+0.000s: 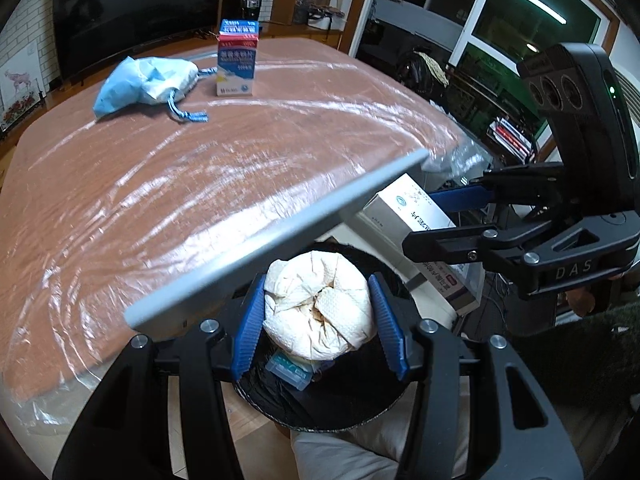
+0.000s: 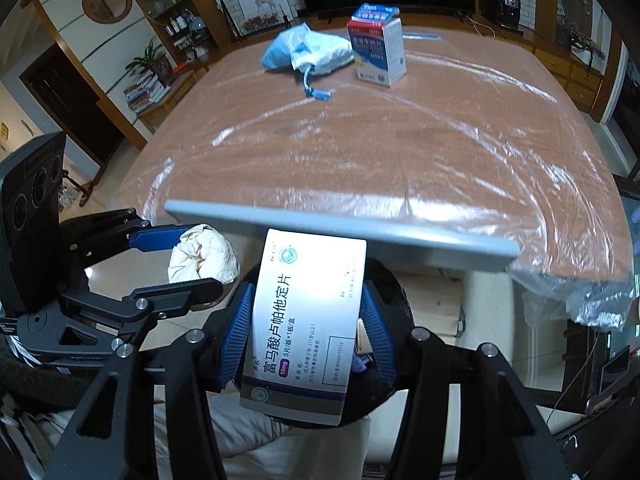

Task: Collect trash
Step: 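Carry the bun and white medicine box in both tools over the trash bin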

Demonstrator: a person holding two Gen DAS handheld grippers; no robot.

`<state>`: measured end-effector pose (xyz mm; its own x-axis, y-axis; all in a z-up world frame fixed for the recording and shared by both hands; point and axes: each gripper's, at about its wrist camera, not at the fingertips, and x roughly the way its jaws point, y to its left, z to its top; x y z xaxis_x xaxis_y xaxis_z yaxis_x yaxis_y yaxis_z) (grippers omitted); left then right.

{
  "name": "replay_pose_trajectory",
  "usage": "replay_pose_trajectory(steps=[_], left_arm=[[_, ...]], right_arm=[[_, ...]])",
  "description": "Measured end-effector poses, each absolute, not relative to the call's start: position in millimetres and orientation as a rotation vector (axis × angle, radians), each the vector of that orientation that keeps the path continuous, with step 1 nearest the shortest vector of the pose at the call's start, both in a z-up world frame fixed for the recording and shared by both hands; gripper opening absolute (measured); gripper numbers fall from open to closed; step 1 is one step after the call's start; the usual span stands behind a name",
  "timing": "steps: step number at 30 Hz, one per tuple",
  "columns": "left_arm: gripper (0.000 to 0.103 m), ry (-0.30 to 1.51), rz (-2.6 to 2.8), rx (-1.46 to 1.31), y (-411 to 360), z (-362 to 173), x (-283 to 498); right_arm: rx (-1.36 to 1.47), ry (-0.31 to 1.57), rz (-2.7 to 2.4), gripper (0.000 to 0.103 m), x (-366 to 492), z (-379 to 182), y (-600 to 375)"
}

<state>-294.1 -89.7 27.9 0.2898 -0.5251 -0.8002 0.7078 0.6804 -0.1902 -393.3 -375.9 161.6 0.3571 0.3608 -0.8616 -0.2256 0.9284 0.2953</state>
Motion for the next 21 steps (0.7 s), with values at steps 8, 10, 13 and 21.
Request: replay_pose_trajectory(steps=[8,10,13,21], left_arm=[[0.052,1.011,-0.831,0.262,-95,8,-302],[0.052,1.023,-0.824,0.273,-96,1,-303],[0.052,1.040,-0.815,0.280,-95,-7,-302],[0.052,1.085,-0.788,0.300,-94,-29,-300]], right_arm=[[0.139,1.196,0.366,0.053,-403,138,-375],[0.141,1.205,0.364,0.053,-403,132,-374],[0.121,1.218,0.362,0.053,-401,124,-370],[0.075,1.255,0.362,0.053,-396,102,-360]])
